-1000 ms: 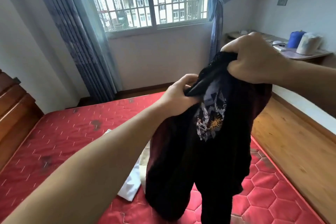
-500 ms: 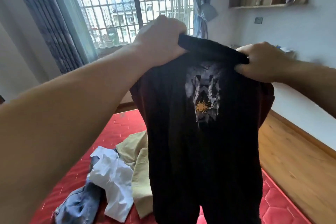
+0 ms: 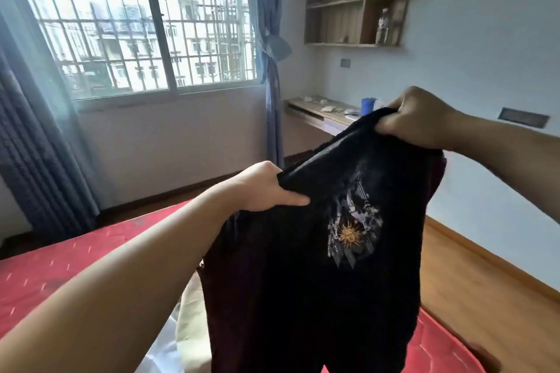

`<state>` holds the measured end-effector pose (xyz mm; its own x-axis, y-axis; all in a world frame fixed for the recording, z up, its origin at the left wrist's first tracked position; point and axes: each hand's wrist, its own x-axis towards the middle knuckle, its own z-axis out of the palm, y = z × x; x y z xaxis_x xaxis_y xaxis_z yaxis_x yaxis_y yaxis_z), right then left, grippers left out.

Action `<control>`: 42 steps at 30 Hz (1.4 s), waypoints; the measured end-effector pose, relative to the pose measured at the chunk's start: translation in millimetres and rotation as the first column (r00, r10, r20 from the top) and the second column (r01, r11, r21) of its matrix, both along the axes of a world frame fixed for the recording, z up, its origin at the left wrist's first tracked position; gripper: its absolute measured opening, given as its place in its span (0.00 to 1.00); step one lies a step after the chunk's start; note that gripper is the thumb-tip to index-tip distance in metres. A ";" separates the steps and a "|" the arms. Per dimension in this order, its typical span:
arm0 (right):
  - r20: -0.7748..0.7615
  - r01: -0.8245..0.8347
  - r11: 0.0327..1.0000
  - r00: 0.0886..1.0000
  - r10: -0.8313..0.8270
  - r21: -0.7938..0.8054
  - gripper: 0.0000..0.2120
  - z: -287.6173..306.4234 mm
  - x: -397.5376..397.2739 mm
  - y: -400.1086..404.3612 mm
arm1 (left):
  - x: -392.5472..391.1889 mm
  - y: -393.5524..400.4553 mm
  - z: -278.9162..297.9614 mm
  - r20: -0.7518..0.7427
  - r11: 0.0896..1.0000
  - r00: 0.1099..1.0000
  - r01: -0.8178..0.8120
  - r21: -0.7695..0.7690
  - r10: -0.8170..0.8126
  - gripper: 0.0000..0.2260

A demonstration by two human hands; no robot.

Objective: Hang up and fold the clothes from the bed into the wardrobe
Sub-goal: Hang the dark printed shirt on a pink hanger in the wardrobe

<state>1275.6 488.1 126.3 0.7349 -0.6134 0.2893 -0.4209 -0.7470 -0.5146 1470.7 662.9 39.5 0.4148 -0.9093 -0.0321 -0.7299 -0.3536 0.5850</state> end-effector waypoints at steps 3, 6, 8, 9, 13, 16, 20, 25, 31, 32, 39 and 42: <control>-0.031 0.058 0.995 0.998 -0.056 0.083 0.11 14.7 -43.7 6.0 | -13.2 -4.0 -2.6 -0.213 0.989 0.967 0.127 -0.070 -0.139 0.14; -0.100 0.048 0.984 0.994 -0.031 0.173 0.08 28.7 -98.7 13.7 | -39.9 -16.0 6.6 -0.304 0.951 0.922 0.159 -0.265 -0.238 0.11; -0.058 0.060 0.971 0.997 -0.048 0.230 0.08 38.0 -136.8 22.5 | -68.2 -27.8 26.6 -0.306 0.910 0.906 0.166 -0.380 -0.293 0.09; -0.023 0.087 0.965 0.996 -0.084 0.248 0.09 43.1 -155.6 26.6 | -83.5 -34.2 38.5 -0.297 0.888 0.899 0.177 -0.426 -0.321 0.10; 0.086 0.193 0.935 0.970 -0.228 0.299 0.12 68.5 -233.1 44.6 | -149.1 -56.1 90.4 -0.224 0.801 0.892 0.212 -0.560 -0.393 0.15; 0.174 0.271 0.916 0.928 -0.331 0.297 0.15 83.9 -294.4 67.7 | -212.0 -69.4 121.1 -0.186 0.742 0.883 0.229 -0.630 -0.431 0.20; 0.333 0.484 0.851 0.783 -0.525 0.205 0.21 88.5 -381.6 94.9 | -311.4 -86.0 145.1 -0.127 0.684 0.857 0.300 -0.665 -0.499 0.29; 0.443 0.751 0.656 0.563 -0.698 0.080 0.24 85.5 -479.0 126.9 | -429.7 -98.0 160.2 -0.022 0.600 0.804 0.426 -0.677 -0.594 0.23; 0.443 0.912 0.406 0.342 -0.829 0.055 0.27 76.2 -563.7 182.4 | -541.8 -114.3 155.2 0.027 0.413 0.593 0.593 -0.691 -0.805 0.21; 0.446 0.929 0.365 0.306 -0.841 0.052 0.26 76.9 -575.6 192.1 | -560.9 -117.0 154.4 0.026 0.376 0.547 0.608 -0.700 -0.837 0.21; 0.429 0.990 0.142 0.119 -0.895 0.020 0.21 85.3 -618.4 243.9 | -654.6 -134.0 150.2 0.018 0.140 0.219 0.681 -0.719 -0.975 0.25; 0.408 0.998 0.070 0.060 -0.911 0.009 0.15 90.0 -622.3 266.1 | -685.3 -138.6 154.1 0.062 0.032 0.105 0.715 -0.698 -0.993 0.23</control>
<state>653.3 754.2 216.3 -0.5780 -0.5950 0.5585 -0.7518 0.1221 -0.6480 785.4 524.2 193.6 -0.6288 -0.4448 0.6378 0.0748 0.7819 0.6189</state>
